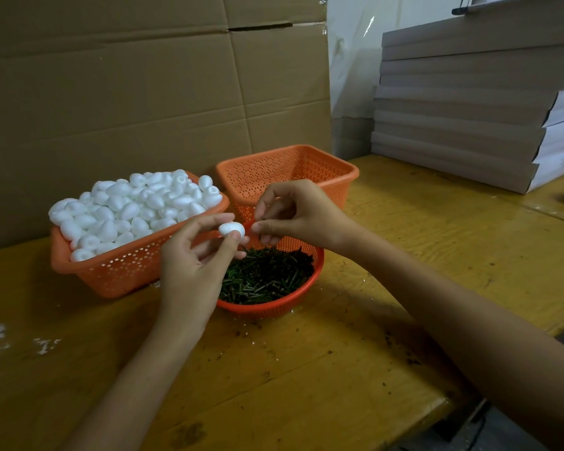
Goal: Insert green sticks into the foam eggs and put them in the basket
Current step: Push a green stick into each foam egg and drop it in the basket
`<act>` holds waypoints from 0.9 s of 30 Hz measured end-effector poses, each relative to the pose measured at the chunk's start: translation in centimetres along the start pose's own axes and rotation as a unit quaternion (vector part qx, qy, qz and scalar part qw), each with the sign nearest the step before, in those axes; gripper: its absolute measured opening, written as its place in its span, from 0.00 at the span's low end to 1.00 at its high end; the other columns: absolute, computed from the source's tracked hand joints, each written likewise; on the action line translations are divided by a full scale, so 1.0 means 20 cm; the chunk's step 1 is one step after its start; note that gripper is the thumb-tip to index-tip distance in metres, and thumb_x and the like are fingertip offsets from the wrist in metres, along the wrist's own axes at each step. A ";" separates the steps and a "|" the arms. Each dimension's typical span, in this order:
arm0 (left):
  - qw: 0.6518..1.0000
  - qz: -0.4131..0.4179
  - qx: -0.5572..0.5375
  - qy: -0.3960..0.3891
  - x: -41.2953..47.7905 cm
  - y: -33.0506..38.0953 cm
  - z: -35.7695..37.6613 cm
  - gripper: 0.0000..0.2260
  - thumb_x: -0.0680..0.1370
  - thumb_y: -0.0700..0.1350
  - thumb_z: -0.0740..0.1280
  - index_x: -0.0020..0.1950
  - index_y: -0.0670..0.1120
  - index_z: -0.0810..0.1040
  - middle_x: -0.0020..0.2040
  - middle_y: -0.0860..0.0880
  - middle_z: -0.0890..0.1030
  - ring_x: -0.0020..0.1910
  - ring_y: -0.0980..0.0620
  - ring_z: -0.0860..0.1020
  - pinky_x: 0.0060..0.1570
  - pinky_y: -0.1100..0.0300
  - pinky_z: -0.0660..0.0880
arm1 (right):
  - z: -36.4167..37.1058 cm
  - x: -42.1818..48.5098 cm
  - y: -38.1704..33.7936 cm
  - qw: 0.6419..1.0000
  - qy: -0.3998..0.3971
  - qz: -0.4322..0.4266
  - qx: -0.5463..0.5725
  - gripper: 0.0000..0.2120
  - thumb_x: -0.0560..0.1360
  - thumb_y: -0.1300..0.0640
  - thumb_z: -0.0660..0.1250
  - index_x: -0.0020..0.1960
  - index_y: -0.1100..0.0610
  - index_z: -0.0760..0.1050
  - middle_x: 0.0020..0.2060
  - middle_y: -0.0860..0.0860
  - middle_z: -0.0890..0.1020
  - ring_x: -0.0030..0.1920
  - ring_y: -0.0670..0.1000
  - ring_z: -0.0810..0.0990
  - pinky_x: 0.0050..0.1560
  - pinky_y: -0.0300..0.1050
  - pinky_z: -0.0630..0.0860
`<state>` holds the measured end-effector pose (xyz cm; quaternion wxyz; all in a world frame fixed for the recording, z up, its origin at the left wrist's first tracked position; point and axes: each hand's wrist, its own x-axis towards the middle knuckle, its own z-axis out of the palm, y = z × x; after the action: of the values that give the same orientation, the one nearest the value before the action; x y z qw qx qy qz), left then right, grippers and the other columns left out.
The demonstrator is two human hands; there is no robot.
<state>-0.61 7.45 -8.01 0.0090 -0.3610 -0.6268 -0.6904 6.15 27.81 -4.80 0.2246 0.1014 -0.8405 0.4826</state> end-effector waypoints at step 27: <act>0.999 -0.021 -0.043 0.023 0.00 0.01 -0.01 0.12 0.76 0.39 0.79 0.53 0.55 0.85 0.56 0.51 0.88 0.53 0.49 0.88 0.51 0.60 0.84 | 0.00 0.00 -0.02 0.980 -0.013 0.015 0.197 0.16 0.75 0.73 0.73 0.61 0.65 0.80 0.50 0.63 0.87 0.51 0.61 0.88 0.54 0.49 0.85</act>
<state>-0.57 7.25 -7.86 -0.0072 -0.3319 -0.6035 -0.7250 6.30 27.58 -4.58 0.1820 0.1374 -0.7334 0.6404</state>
